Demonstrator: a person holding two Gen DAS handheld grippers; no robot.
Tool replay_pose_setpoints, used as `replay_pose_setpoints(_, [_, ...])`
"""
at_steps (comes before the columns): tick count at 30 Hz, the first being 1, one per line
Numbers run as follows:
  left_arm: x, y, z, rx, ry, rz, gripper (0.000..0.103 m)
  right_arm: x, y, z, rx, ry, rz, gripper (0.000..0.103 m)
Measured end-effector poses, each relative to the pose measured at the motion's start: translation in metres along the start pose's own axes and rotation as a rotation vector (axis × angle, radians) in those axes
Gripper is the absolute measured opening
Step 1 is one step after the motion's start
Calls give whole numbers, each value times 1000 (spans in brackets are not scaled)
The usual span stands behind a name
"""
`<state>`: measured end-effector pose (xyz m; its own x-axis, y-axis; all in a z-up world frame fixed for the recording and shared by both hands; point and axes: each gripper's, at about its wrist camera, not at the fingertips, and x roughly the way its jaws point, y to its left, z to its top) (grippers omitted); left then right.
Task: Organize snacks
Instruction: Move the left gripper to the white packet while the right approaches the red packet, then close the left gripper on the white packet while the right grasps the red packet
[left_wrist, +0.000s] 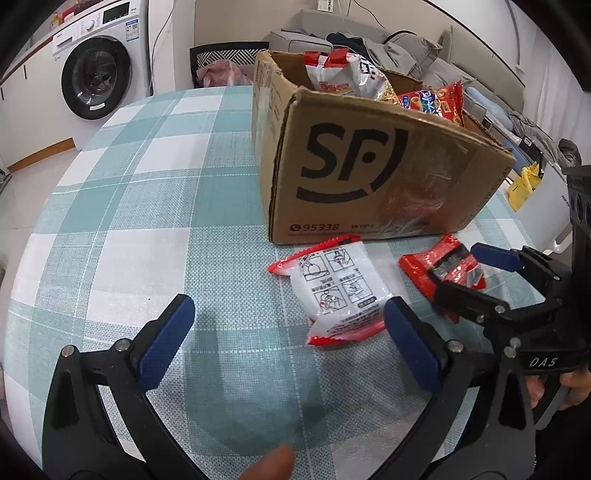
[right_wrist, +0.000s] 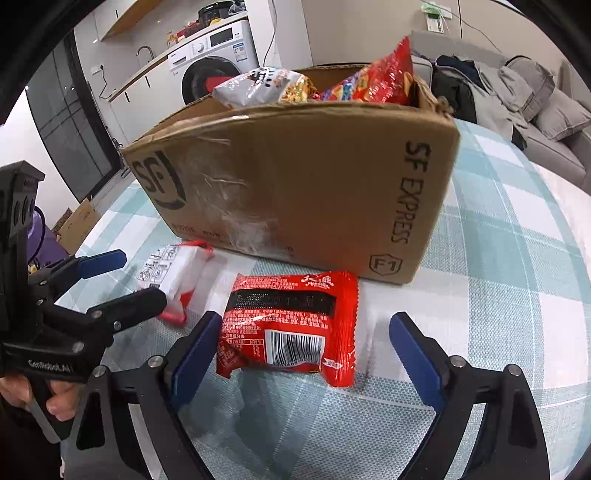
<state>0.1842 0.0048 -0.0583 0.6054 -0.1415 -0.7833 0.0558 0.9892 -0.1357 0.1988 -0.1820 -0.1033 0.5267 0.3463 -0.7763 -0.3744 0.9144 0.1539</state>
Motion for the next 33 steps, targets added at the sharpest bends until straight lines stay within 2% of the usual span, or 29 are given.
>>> replay_pose_setpoints(3, [-1,2,-1,-5,5,6,102,-4,-6,-1,11,-6,7,77])
replay_pose_setpoints(8, [-8,0,0,-27,-24,-12,102,-8,-15,-3,45,-23,36,72])
replay_pose_setpoints(13, [-5,-5,1,-29,-17,-5,102,-12,-19,-5,50,-21,81,58])
replay_pose_setpoints(22, [12,-18,7,-32,29,-23,101,-24,-29,-14,86,-38,119,54])
replay_pose_setpoints(25, [17,-23,8,-16,29,-12,95,-27,-29,-18,81,-39,118,54])
replay_pose_setpoints(29, [16,-28,8,12,23,-7,76,-27,-29,-19,85,-38,116,54])
replay_pose_setpoints(32, [11,-30,5,32,22,-32,55,-26,-26,-19,81,-35,114,54])
replay_pose_setpoints(33, [10,-30,3,36,21,-40,53,-26,-26,-19,77,-35,113,54])
